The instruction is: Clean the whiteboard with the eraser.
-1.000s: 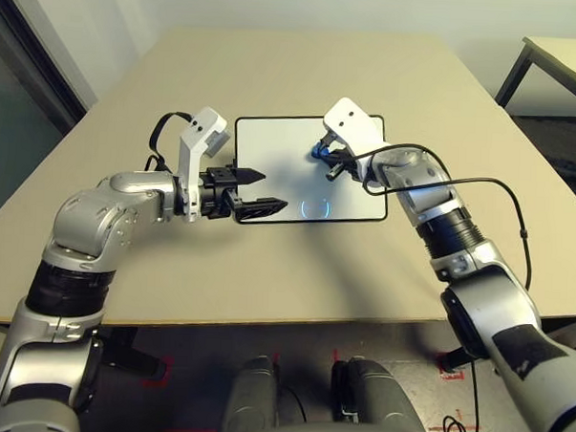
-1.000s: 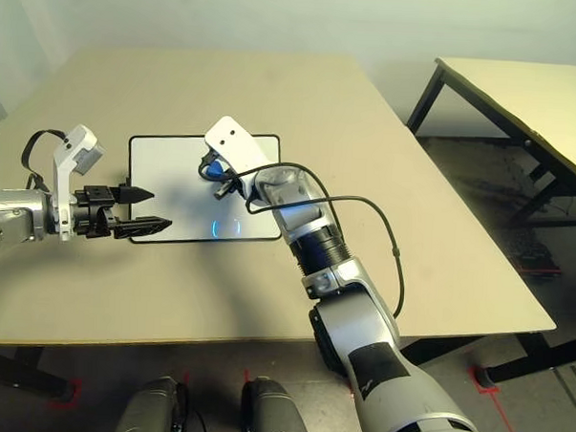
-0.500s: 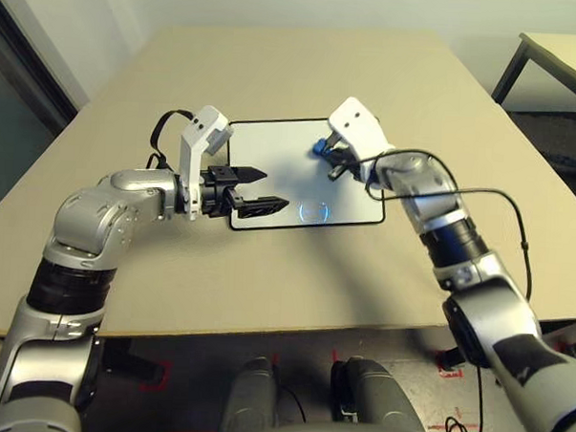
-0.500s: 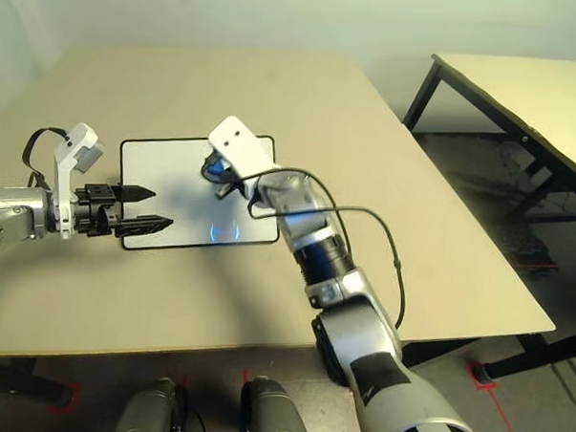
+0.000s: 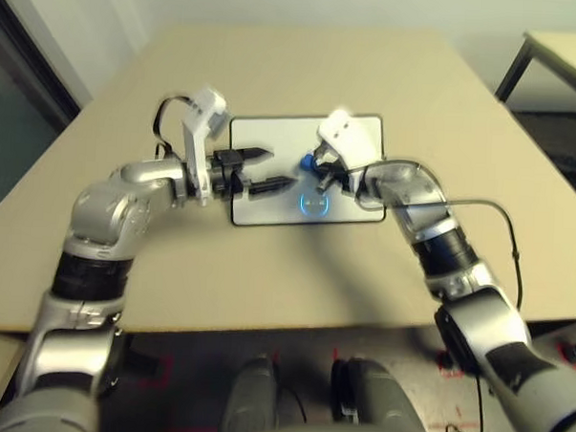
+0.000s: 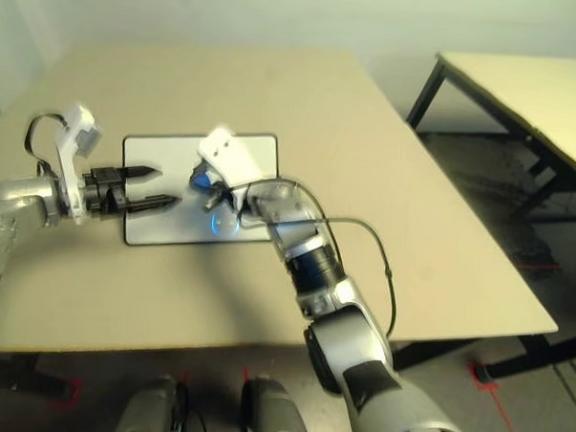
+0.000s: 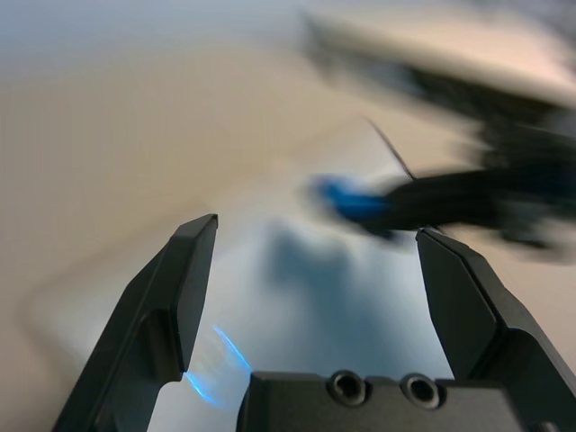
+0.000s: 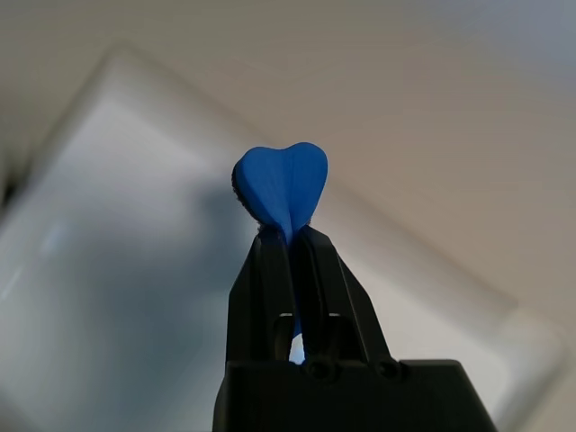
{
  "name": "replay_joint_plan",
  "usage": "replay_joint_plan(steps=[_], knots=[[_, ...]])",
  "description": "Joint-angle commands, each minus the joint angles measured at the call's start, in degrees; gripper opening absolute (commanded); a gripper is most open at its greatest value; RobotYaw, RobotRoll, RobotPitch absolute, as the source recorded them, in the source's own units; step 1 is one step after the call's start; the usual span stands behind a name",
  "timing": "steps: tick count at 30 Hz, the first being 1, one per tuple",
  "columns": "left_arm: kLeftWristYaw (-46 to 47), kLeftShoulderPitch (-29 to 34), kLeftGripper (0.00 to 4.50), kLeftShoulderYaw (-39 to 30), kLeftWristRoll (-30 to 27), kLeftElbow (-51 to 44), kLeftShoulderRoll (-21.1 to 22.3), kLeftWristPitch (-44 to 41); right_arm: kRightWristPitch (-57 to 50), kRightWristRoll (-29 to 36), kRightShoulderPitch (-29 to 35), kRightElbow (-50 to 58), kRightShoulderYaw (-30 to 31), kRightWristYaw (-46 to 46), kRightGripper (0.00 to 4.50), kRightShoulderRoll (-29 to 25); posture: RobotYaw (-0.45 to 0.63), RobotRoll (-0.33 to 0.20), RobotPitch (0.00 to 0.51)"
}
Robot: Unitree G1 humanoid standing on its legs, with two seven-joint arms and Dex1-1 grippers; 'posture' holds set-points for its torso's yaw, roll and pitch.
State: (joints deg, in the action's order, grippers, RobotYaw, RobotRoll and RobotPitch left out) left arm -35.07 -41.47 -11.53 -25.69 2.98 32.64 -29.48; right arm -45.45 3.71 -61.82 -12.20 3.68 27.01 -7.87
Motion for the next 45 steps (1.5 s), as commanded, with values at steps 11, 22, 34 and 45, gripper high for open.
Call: replay_joint_plan(steps=[11,22,34,45], knots=[[10.8,3.8,4.5,-9.9,9.3,25.0,4.1,22.1,-5.5,0.6,3.2,-7.3,-12.5,-11.0,0.0,-13.1,0.0,0.0,0.064],[9.6,7.3,4.5,-9.6,9.3,35.4,3.7,26.2,-8.4,0.5,13.0,-12.4,-11.1,-13.4,0.0,-12.1,0.0,0.0,0.076],[5.6,5.8,4.5,-7.4,8.8,34.5,2.7,22.5,-10.8,-0.9,12.0,-18.8,-9.1,-15.8,0.0,-12.7,0.0,0.0,0.09],[5.5,4.9,4.5,-6.8,9.1,34.5,1.3,22.6,-8.8,0.9,13.0,-12.7,-12.3,-16.0,3.15,-14.1,-0.02,0.0,0.085]])
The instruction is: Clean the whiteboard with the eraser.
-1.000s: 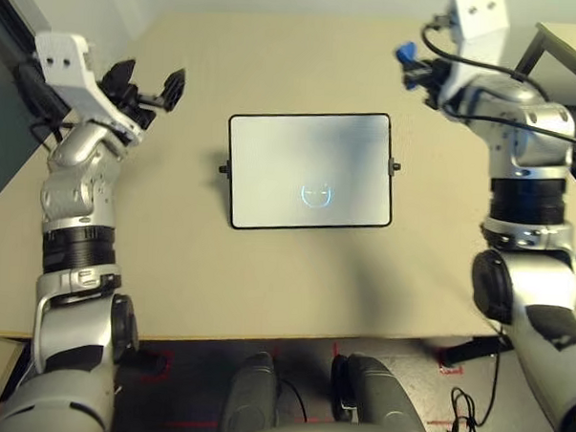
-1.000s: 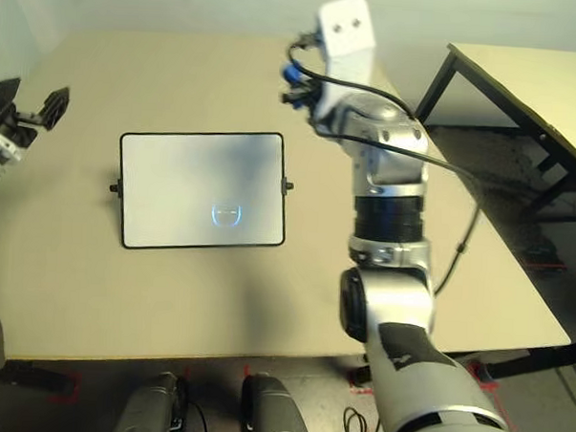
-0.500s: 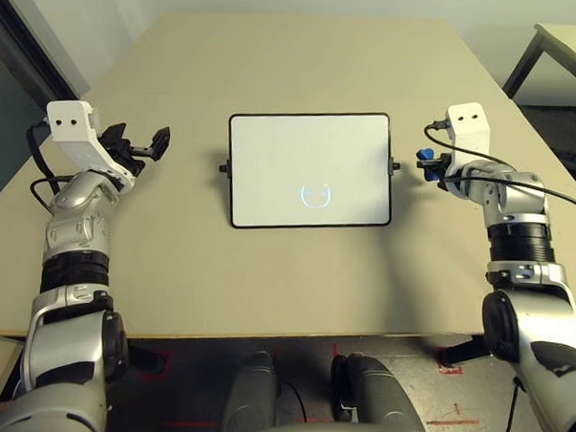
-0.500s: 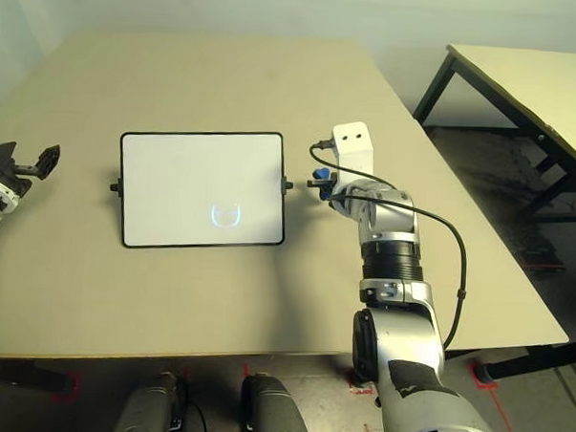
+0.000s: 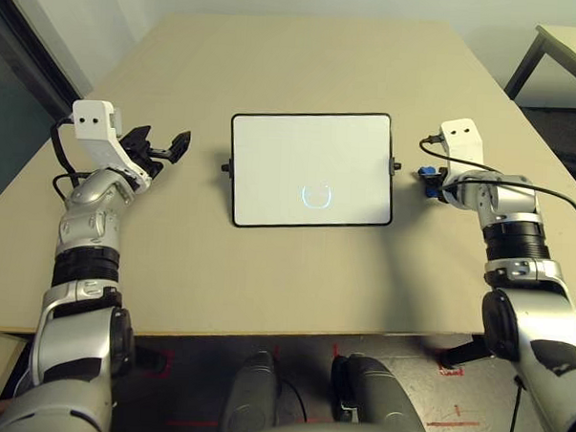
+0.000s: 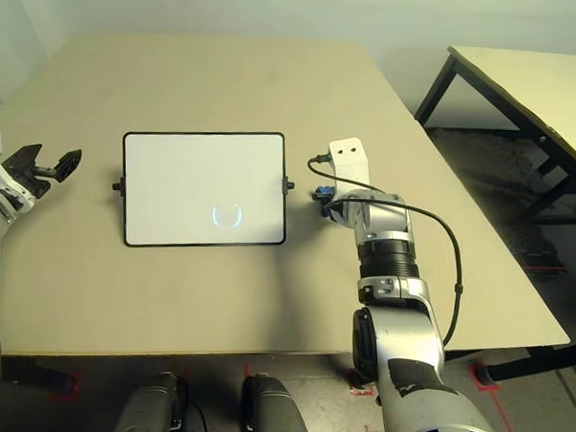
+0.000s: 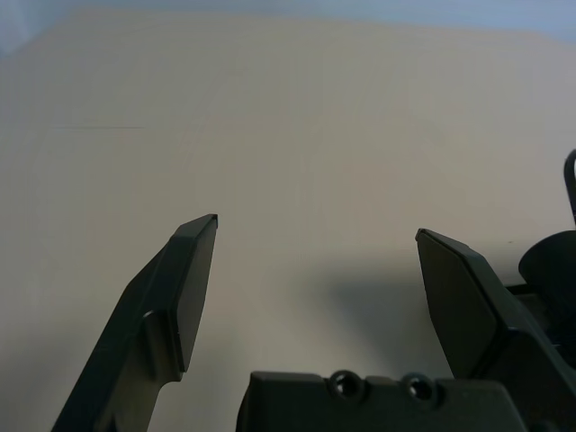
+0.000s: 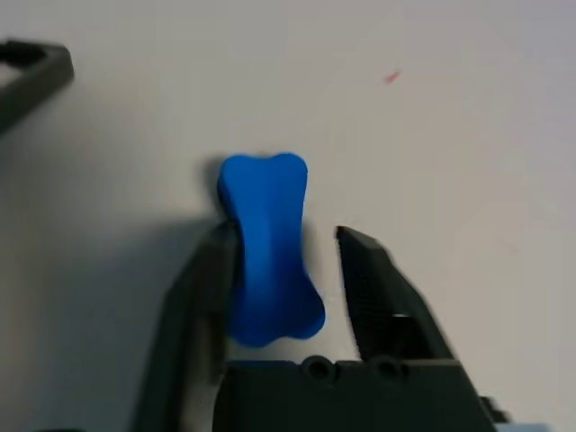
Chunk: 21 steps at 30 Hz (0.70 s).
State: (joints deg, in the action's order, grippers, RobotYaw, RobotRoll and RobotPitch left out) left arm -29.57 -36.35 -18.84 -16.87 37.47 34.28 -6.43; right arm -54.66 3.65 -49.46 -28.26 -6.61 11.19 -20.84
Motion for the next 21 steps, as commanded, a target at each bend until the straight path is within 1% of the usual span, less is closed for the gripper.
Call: replay_joint_plan(steps=[1,3,4,5,8,11,14,17,18,19,21], knots=[[0.1,-0.3,4.5,0.5,0.3,0.0,-0.5,-0.3,1.2,1.3,0.6,4.5,-2.7,-0.2,3.43,-1.5,-0.03,0.0,0.086],[0.6,-0.7,4.5,0.3,0.5,0.3,-0.6,0.7,4.3,1.8,0.5,5.6,-4.6,-0.7,4.03,-2.3,-0.04,0.0,0.087],[1.2,-1.0,4.5,0.1,0.8,0.8,-0.6,1.8,8.6,2.2,0.3,5.3,-6.1,-0.9,4.34,-2.6,-0.04,0.0,0.087],[2.1,-1.4,4.5,-0.2,1.1,1.5,-0.5,3.0,14.1,2.3,0.5,4.4,-7.1,-0.8,4.46,-3.2,-0.05,0.0,0.088],[5.3,-2.7,4.5,-1.2,2.2,4.4,0.0,7.3,29.1,2.4,1.4,-1.1,-8.7,0.7,4.46,-4.8,-0.06,0.0,0.092],[8.1,-3.6,4.5,-2.0,3.1,7.6,0.8,12.3,43.3,4.6,2.4,-10.1,-11.7,3.3,4.46,-5.4,-0.05,0.0,0.097],[10.0,-3.4,4.5,-2.5,3.6,10.8,1.9,16.0,54.4,3.9,3.1,-18.1,-11.8,5.5,4.46,-7.0,-0.04,0.0,0.099],[12.0,-2.8,4.5,-3.4,3.8,14.4,3.1,18.1,63.5,3.9,3.0,-25.7,-12.1,6.4,4.46,-8.2,-0.02,0.0,0.083],[12.4,-2.7,4.5,-3.7,3.7,15.3,3.3,18.5,65.4,4.1,2.8,-27.7,-12.3,6.4,4.46,-8.5,-0.02,0.0,0.083],[12.6,-2.1,4.5,-4.3,3.2,15.7,3.3,18.2,67.1,4.4,2.9,-30.3,-12.9,5.8,4.46,-9.0,0.0,0.0,0.065],[13.1,-1.2,4.5,-4.9,2.7,15.7,3.1,18.2,69.4,4.7,2.7,-34.1,-13.5,5.1,4.46,-9.7,0.0,0.0,0.052]])
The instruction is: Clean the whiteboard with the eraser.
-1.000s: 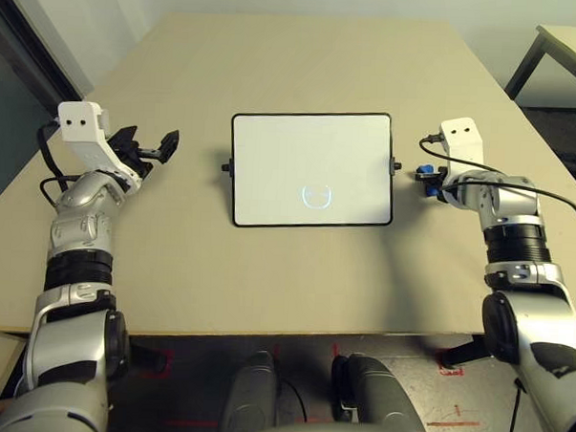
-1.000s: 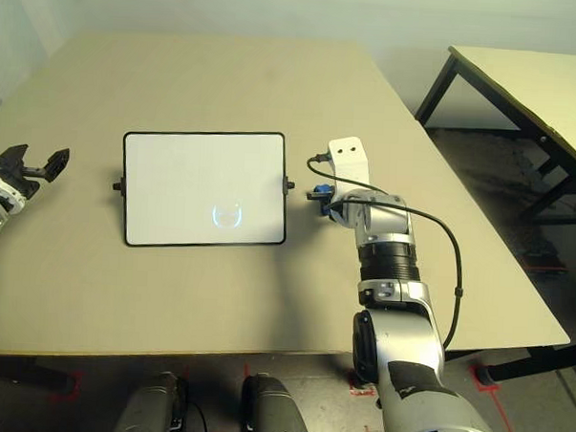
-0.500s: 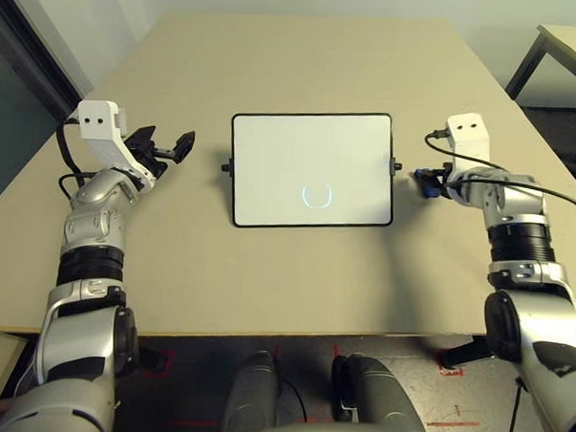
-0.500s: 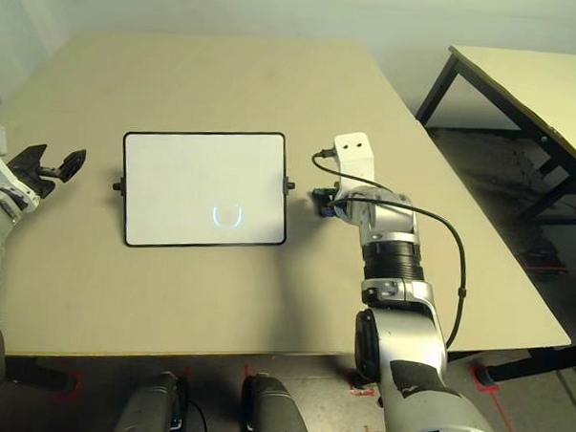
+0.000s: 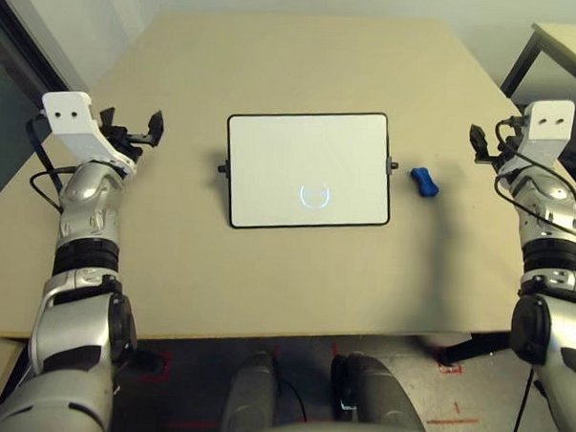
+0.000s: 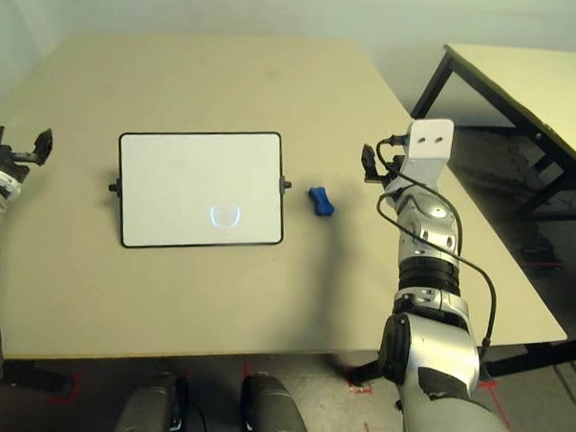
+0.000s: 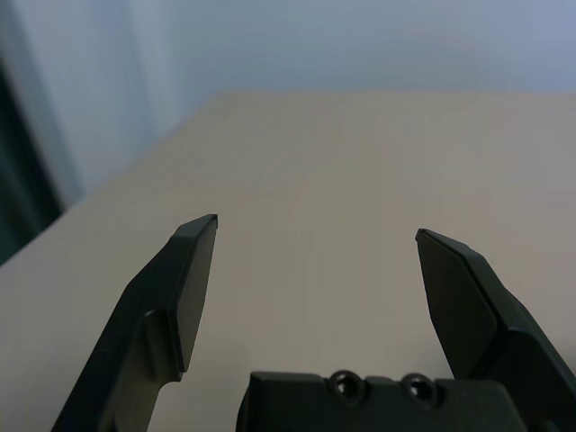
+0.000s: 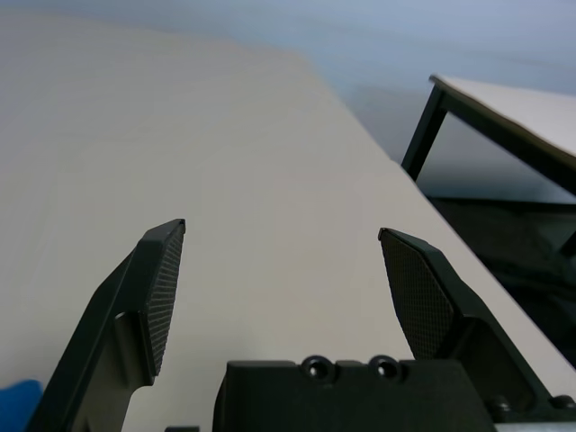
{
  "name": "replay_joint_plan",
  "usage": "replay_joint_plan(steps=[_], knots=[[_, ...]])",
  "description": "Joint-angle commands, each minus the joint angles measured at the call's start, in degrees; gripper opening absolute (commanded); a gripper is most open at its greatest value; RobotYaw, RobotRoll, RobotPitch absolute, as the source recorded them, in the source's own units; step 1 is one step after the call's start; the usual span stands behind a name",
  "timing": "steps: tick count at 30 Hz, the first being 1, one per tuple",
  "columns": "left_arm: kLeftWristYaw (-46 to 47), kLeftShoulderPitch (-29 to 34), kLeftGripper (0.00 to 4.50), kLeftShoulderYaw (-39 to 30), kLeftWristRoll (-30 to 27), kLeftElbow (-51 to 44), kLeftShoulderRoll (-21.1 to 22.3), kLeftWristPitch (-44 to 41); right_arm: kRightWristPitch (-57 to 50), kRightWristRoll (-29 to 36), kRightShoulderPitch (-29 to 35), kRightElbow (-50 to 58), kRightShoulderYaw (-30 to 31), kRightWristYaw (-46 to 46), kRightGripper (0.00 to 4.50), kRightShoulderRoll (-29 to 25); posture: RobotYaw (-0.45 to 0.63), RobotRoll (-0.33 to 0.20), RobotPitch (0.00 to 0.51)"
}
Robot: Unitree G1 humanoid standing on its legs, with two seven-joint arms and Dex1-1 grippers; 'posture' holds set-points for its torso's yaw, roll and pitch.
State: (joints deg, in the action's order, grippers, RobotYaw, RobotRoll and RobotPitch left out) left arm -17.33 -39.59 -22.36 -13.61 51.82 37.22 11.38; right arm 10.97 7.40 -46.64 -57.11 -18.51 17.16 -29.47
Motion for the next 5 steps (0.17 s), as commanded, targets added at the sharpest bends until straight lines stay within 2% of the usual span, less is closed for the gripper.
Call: replay_joint_plan(steps=[1,5], knots=[[1.3,2.4,4.5,-1.8,-1.0,1.3,-0.2,0.1,4.7,0.9,-0.1,-6.6,-1.6,-0.9,4.46,-1.2,0.01,0.0,0.043],[2.1,3.3,4.5,-2.2,-1.6,1.2,-1.7,-1.1,6.2,0.0,-0.1,-9.6,-0.4,-0.7,4.46,-1.1,0.01,0.0,0.035]])
